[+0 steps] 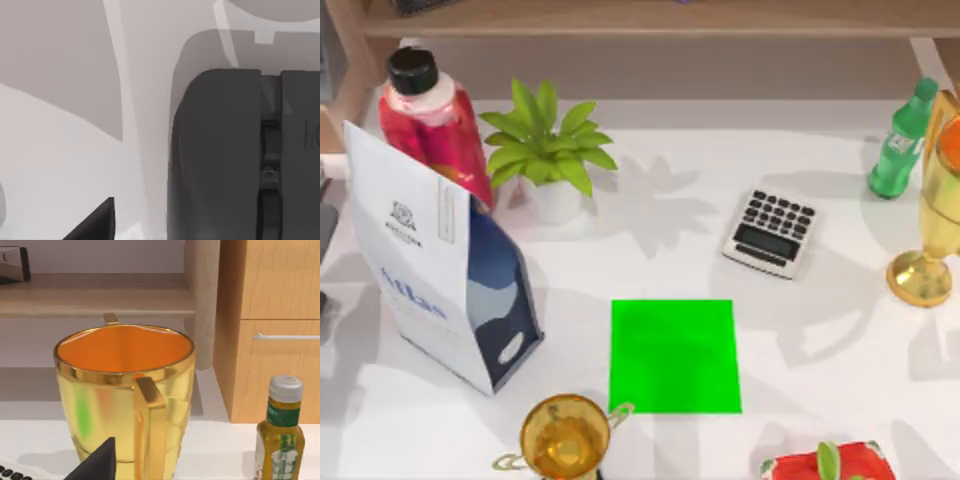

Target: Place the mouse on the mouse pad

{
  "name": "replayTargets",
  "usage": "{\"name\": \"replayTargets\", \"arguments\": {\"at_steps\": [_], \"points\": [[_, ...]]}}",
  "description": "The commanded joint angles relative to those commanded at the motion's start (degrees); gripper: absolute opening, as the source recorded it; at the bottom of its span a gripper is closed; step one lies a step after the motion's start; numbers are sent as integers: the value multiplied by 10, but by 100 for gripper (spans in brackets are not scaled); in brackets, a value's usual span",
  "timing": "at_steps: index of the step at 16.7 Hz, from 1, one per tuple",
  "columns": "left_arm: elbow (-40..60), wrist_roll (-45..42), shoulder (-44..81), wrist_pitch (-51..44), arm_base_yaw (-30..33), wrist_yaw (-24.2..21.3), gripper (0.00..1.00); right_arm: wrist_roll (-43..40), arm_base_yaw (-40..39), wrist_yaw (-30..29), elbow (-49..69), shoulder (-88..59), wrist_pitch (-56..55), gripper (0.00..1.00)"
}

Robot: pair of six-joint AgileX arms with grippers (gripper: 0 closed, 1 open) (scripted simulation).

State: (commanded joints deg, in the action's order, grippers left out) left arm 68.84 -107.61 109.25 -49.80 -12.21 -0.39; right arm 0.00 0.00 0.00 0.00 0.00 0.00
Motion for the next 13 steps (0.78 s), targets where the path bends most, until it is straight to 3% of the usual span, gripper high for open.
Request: {"name": "replayTargets", "arguments": {"at_steps": [4,9,13], "points": [[-31,-12,47,79,-13,0,100,0,0,0,0,0,0,100],[-30,-17,59,93,-18,0,100,0,0,0,0,0,0,100],[-30,-17,59,93,-18,0,70,0,0,0,0,0,0,100]]}}
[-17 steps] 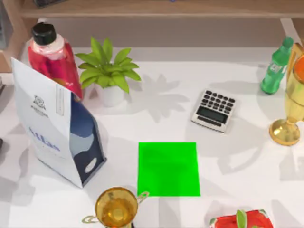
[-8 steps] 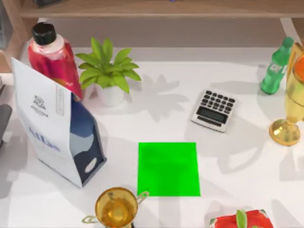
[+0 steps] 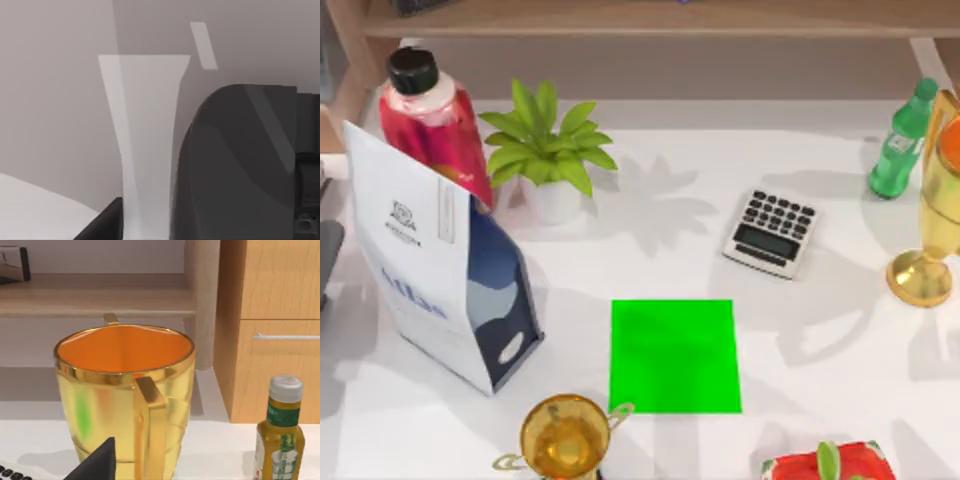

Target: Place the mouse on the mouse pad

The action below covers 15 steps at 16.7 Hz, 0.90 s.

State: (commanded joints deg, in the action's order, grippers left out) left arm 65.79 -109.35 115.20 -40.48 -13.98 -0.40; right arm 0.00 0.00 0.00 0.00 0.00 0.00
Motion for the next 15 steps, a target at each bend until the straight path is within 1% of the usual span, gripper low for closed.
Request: {"name": "replayTargets", "arguments": {"at_steps": [9,10,15], "points": [[0,0,0,0,0,0,2,0,0,0,0,0,0,100],[0,0,0,0,0,0,0,0,0,0,0,0,0,100],[0,0,0,0,0,0,0,0,0,0,0,0,0,100]]}}
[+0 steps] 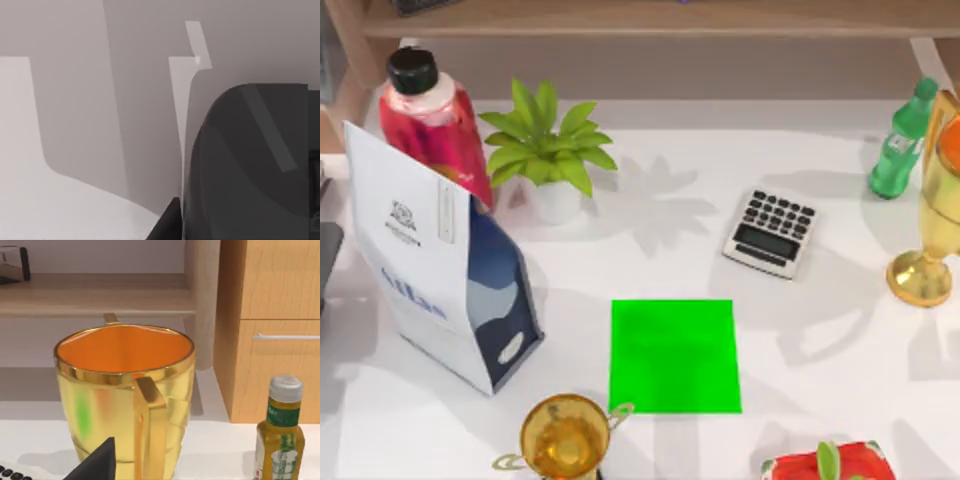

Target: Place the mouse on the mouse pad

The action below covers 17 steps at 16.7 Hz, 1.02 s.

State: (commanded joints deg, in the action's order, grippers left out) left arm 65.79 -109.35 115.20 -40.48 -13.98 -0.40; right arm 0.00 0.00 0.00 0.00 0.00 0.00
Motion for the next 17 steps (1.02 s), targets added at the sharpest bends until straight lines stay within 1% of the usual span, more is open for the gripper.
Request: {"name": "replayTargets", "arguments": {"at_steps": [2,3,6,17], "points": [[0,0,0,0,0,0,0,0,0,0,0,0,0,100],[4,22,-36,-42,8,1,0,0,0,0,0,0,0,100],[20,21,-42,-62,7,-1,0,0,0,0,0,0,0,100],[122,19,-97,-231,11,-1,0,0,0,0,0,0,0,100]]}}
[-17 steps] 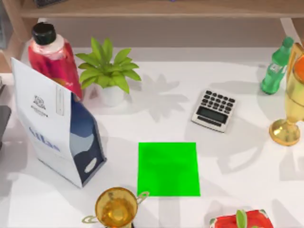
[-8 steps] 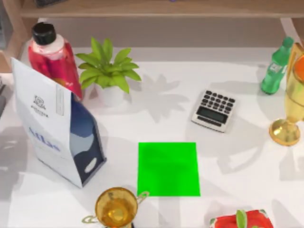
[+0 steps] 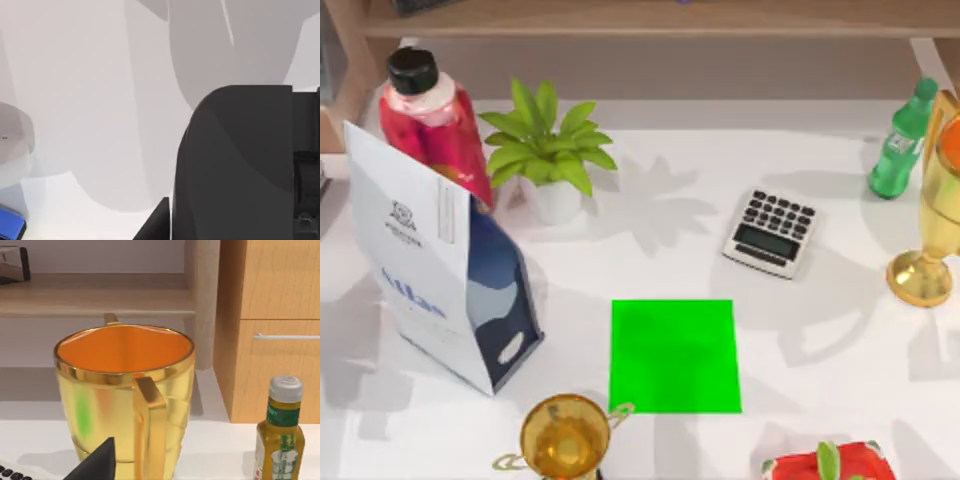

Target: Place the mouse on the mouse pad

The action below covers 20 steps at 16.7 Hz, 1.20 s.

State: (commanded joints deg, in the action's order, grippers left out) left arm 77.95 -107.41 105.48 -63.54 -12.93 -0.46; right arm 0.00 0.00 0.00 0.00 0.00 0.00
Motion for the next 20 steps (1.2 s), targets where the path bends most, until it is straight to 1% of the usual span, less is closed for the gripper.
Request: {"name": "replayTargets", "arguments": {"at_steps": [3,8,11,13,15,17,20], "points": [[22,5,-16,-28,-1,1,0,0,0,0,0,0,0,100],[20,4,-14,-27,-1,1,0,0,0,0,0,0,0,100],[32,39,-11,-27,-4,1,0,0,0,0,0,0,0,100],[55,92,-9,-24,-4,-1,0,0,0,0,0,0,0,100],[89,168,-11,-19,2,-5,0,0,0,0,0,0,0,100],[134,269,-16,-12,17,-11,0,0,0,0,0,0,0,100],[206,463,-25,1,64,-23,0,0,0,0,0,0,0,100]]}}
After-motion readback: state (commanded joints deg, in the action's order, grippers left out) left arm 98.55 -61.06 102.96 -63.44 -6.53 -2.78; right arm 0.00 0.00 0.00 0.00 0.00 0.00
